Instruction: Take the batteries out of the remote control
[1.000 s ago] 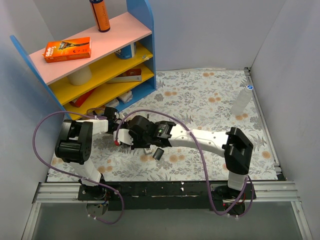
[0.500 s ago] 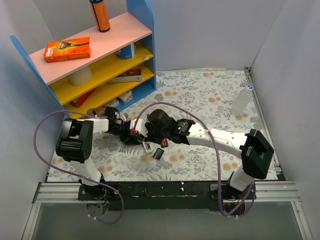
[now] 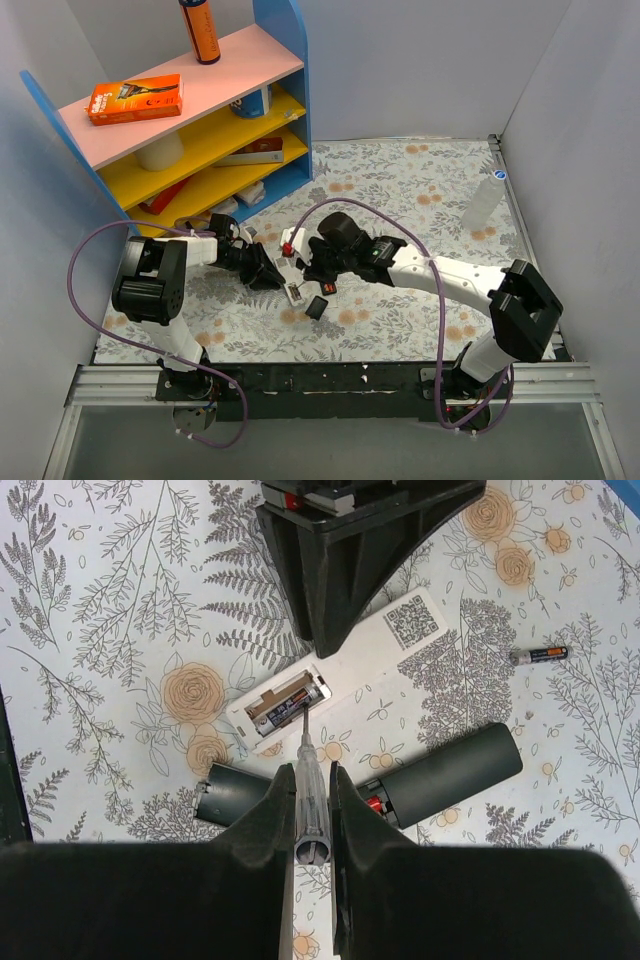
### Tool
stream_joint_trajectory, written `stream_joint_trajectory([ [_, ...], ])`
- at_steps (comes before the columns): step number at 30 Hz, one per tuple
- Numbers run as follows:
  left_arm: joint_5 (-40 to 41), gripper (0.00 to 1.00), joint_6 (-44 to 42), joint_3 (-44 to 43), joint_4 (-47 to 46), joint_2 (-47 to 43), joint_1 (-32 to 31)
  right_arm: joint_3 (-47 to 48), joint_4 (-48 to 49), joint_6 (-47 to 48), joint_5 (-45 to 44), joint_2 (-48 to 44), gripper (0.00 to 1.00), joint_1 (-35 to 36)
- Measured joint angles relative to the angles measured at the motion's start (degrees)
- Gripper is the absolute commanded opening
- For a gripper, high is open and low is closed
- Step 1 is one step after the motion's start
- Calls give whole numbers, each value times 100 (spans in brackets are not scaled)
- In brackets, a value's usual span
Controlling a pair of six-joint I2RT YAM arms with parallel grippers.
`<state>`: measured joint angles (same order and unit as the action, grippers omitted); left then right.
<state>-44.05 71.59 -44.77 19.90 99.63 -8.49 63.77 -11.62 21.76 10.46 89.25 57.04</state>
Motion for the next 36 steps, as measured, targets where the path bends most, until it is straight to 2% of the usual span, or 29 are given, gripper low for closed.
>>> stream_joint_trajectory([
  [11, -7, 25, -4, -28, 24, 9, 0, -367, 225, -55, 914, -76, 1, -603],
  [32, -7, 25, -20, -50, 61, 17, 0, -334, 208, 87, 1622, 15, 1, -780],
  [36, 2, 31, 7, -50, 61, 11, 0, -280, 129, 68, 1694, 31, 1, -789],
])
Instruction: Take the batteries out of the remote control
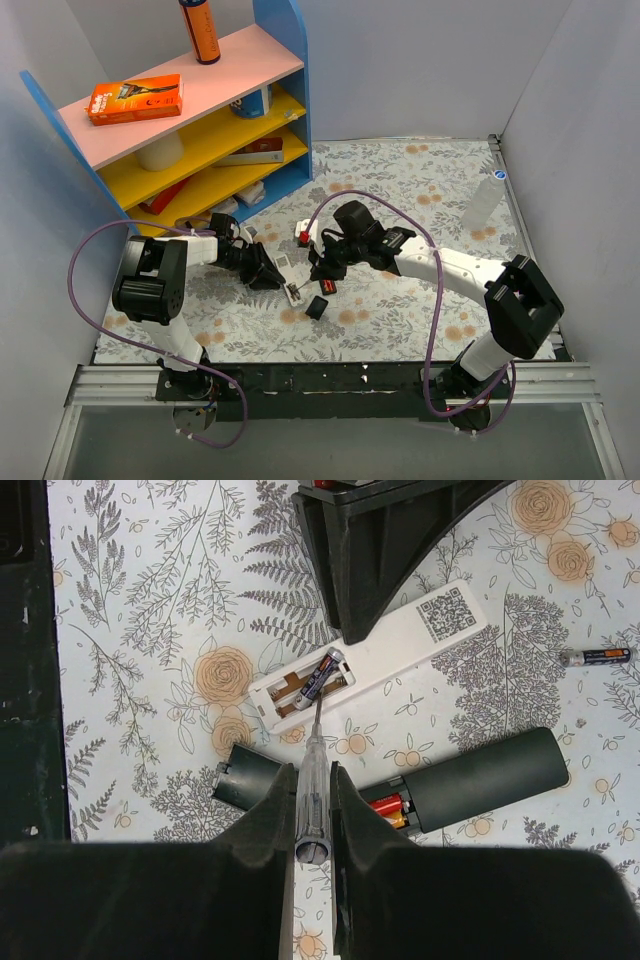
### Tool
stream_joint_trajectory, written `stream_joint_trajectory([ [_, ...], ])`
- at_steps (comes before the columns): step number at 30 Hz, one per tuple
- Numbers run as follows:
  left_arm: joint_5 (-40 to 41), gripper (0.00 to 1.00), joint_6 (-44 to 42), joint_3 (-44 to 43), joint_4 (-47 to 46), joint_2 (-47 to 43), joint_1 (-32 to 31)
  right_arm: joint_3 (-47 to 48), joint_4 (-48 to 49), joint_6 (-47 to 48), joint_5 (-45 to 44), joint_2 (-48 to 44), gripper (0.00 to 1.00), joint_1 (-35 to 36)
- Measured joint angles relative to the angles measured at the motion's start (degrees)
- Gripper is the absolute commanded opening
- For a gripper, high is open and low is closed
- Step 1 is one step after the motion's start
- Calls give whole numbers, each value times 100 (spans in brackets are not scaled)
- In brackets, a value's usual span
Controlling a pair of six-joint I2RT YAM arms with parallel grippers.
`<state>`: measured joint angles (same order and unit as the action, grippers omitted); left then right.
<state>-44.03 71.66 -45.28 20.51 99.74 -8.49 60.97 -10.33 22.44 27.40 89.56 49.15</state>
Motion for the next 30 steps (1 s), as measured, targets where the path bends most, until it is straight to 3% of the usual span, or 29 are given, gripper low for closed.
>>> stream_joint_trajectory([
  [11, 424, 53, 188, -59, 184, -332, -37, 52, -70, -87, 125, 24, 1, 0],
  [16, 782, 54, 190, -59, 306, -592, -37, 114, -37, -164, 177, 90, 1, -7],
  [19, 885, 48, 210, 7, 302, -807, -35, 114, 11, -223, 214, 94, 1, -11],
  [22, 892, 34, 273, 192, 278, -1082, -35, 114, 42, -280, 238, 103, 1, -13],
  [30, 798, 22, 474, 758, 107, -1456, -35, 114, 107, -446, 422, 136, 1, 2],
])
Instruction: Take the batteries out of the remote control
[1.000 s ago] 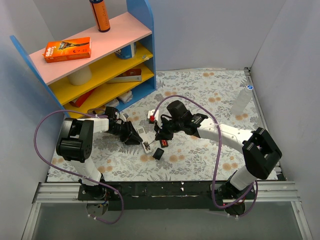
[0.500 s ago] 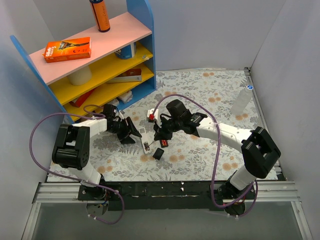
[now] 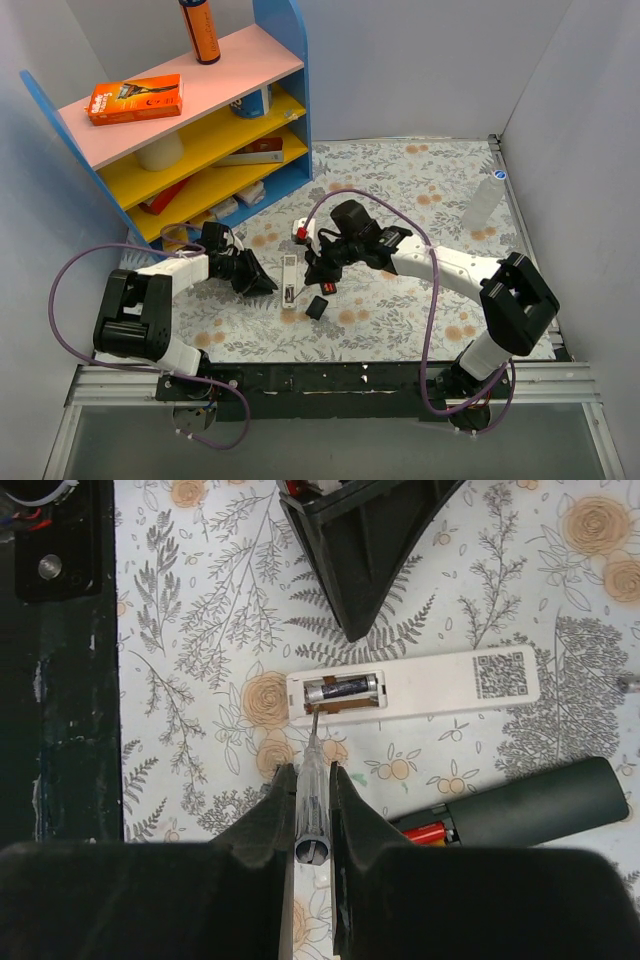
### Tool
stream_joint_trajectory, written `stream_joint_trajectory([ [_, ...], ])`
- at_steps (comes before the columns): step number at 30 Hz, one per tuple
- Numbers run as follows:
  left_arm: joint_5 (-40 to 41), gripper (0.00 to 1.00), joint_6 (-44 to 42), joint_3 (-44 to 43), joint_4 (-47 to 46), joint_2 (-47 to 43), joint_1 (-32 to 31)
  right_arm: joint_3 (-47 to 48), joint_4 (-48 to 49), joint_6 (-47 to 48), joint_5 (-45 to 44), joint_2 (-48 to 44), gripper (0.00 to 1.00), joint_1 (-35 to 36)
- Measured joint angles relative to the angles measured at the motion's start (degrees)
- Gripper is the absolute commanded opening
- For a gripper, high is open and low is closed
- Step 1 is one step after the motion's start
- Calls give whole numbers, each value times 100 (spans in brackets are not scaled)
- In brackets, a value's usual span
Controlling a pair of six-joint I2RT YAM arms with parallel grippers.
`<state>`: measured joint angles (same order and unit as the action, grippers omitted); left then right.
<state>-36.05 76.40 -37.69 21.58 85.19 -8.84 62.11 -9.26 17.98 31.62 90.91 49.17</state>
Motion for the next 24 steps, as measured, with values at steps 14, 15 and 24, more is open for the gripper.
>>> stream_joint_trajectory([
  [14, -140, 20, 205, 210, -343, 330, -46, 0, 48, -247, 61, 96, 1, 39],
  [15, -146, 20, 208, 210, -367, 369, -57, 0, 48, -256, 37, 96, 1, 39],
  [24, -345, 19, 306, 208, -557, 549, -166, 0, 48, -295, -125, 85, 1, 42],
])
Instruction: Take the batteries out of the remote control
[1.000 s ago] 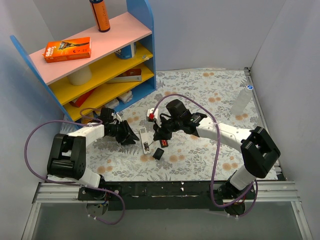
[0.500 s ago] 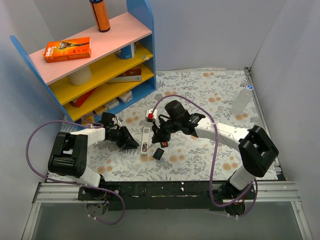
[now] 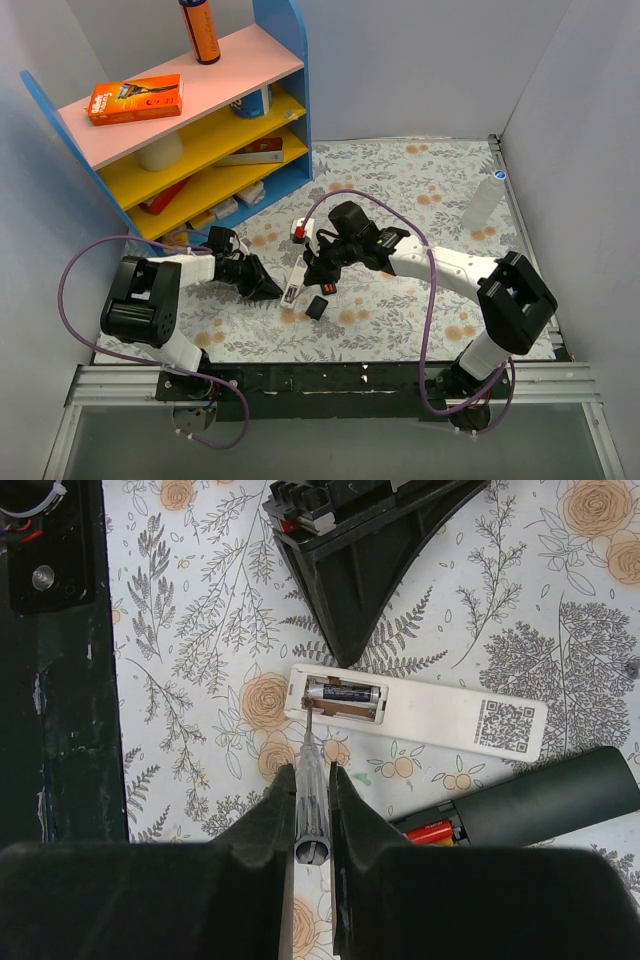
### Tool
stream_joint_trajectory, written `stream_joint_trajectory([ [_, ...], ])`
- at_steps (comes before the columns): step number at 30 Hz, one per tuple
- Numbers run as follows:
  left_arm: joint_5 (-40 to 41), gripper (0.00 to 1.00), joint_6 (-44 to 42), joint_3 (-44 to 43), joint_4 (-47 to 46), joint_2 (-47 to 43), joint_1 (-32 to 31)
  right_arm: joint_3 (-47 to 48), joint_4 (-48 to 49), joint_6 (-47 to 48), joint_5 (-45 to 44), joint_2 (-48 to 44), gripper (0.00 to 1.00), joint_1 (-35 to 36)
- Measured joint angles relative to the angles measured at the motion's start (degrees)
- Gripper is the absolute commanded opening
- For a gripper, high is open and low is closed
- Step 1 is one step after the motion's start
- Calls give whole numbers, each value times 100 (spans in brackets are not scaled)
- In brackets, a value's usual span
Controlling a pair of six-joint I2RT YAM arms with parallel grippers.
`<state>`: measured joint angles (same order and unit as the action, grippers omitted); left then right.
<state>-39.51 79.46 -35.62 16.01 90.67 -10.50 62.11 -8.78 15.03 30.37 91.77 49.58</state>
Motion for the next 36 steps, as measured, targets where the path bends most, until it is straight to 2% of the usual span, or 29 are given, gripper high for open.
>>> stream_joint_trajectory([
  [16, 138, 14, 162, 42, -15, -24, -35, 0, -11, 0, -387, -70, 1, 44],
  [28, 258, 14, 437, 243, -15, -240, -199, 0, -44, -13, -911, -249, 1, 31],
  [36, 372, 15, 610, 275, -17, -341, -345, -269, 133, -140, -881, -398, 1, 24],
])
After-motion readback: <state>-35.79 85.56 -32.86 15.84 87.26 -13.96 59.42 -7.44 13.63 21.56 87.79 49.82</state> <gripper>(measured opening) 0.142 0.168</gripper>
